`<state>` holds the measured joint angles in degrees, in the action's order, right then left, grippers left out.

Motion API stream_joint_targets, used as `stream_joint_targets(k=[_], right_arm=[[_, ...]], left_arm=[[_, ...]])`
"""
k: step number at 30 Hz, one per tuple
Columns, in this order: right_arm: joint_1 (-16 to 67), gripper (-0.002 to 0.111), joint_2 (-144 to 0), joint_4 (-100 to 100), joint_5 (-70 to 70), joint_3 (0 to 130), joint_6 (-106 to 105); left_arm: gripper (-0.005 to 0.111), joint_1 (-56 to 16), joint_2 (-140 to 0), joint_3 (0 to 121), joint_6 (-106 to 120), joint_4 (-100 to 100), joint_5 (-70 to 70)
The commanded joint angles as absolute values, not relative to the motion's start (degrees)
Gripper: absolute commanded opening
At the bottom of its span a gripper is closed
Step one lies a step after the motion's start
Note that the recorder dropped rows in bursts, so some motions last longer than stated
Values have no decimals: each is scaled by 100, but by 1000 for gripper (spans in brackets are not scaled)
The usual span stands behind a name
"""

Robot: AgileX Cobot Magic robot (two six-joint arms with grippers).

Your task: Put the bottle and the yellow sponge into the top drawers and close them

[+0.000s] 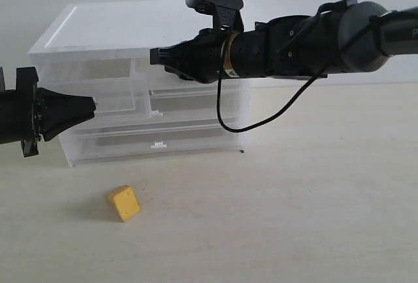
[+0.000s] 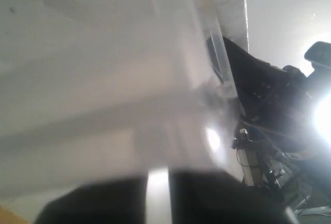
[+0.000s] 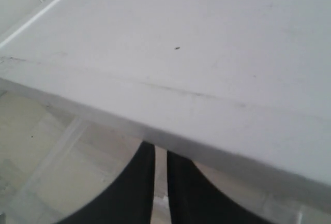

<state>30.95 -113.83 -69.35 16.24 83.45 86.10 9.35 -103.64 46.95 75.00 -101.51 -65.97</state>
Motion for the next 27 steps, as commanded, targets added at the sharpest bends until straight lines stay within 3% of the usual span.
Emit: stream_joint_targets(k=[1, 23, 25, 27], right_arm=[[2977, 9, -11601, -6503, 1163, 8697, 8542], [2977, 10, -11704, -7018, 1367, 8922, 8933], [2977, 14, -11651, -7481, 1455, 8922, 9214], [2977, 27, -11598, -7966, 1557, 8922, 9635]], left_arm=[[4, 871, -10239, 4699, 7634, -9995, -6996], [4, 1309, -9935, 3999, 8185, -9995, -6996], [4, 1350, -9935, 3999, 8185, -9995, -6996], [4, 1350, -9935, 4009, 8231, -9995, -6996]])
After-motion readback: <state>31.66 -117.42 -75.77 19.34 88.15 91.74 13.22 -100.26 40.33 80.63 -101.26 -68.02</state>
